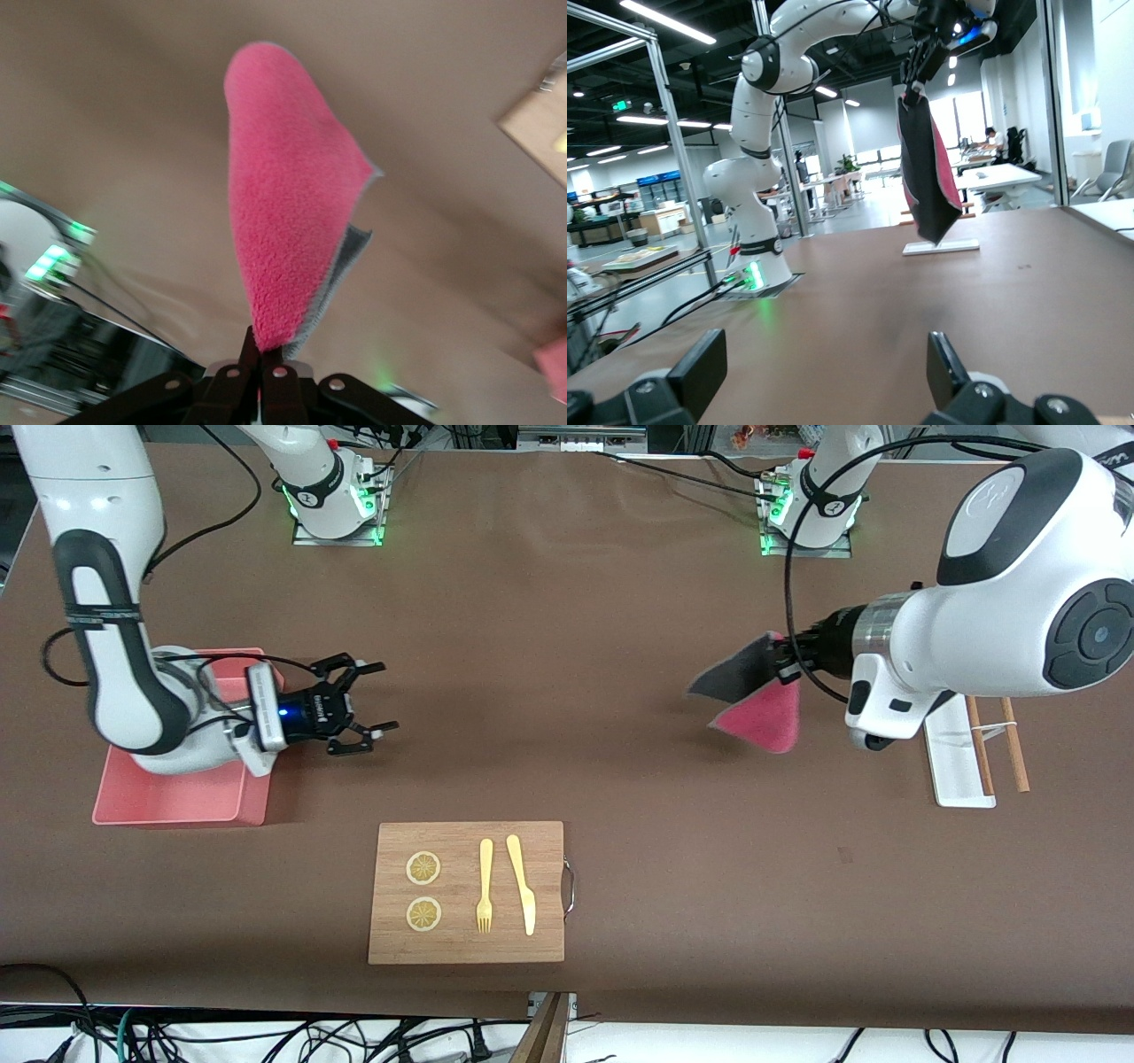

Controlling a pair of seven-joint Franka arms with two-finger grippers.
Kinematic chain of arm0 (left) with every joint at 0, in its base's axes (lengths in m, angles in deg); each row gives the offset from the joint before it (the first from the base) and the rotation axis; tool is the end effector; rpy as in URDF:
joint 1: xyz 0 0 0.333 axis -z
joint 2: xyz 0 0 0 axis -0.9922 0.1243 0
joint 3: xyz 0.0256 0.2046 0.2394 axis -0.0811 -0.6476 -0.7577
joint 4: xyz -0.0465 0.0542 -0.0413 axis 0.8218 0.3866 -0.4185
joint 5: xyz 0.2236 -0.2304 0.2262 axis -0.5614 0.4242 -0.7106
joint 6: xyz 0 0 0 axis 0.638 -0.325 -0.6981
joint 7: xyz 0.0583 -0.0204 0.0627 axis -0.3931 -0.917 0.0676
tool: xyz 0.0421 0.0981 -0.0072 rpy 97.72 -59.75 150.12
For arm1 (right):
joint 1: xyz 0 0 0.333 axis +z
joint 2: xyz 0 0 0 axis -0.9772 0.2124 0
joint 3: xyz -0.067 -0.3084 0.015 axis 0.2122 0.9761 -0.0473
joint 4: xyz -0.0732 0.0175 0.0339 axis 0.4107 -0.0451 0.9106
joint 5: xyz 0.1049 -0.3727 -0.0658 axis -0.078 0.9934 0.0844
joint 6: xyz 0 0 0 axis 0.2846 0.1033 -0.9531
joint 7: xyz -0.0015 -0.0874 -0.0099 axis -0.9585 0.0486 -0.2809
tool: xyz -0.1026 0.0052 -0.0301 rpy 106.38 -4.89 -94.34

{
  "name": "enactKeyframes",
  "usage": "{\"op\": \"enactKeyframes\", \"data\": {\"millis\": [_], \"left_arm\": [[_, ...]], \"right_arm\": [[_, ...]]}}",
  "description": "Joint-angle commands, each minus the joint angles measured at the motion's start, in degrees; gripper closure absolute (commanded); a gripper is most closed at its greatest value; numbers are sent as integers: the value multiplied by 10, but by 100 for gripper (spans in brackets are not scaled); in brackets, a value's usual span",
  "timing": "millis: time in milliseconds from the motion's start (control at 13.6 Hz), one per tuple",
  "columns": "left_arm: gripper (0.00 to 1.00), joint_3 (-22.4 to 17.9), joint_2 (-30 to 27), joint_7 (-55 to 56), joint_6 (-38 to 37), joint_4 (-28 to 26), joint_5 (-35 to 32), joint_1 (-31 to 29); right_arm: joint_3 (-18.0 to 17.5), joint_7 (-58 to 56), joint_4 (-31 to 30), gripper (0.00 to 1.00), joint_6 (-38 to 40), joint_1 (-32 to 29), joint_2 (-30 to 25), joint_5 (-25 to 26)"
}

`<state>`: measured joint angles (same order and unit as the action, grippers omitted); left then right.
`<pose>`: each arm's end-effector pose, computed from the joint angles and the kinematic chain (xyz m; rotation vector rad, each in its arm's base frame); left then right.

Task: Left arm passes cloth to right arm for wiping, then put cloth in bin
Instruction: 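Lift the cloth off the stand with the left gripper toward the right gripper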

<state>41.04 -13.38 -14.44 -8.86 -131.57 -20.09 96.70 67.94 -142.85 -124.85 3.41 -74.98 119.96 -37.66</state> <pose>0.6107 -0.2202 0.5635 2.7002 0.9644 -0.7757 0.5795 0.1246 0.2473 -1.1172 -1.2424 -0.8740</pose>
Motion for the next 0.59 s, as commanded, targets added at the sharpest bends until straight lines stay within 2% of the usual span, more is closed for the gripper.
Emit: {"op": "enactKeyframes", "data": {"millis": [0, 293, 513], "left_arm": [[100, -3, 10, 47, 38, 25, 86, -4], [100, -1, -14, 112, 177, 21, 189, 1], [100, 5, -26, 197, 294, 16, 204, 42]], "right_arm": [[1, -29, -38, 0, -37, 50, -25, -77], [-6, -42, -72, 0, -80, 123, -38, -205], [-49, -42, -68, 0, -139, 133, -46, -294]]}}
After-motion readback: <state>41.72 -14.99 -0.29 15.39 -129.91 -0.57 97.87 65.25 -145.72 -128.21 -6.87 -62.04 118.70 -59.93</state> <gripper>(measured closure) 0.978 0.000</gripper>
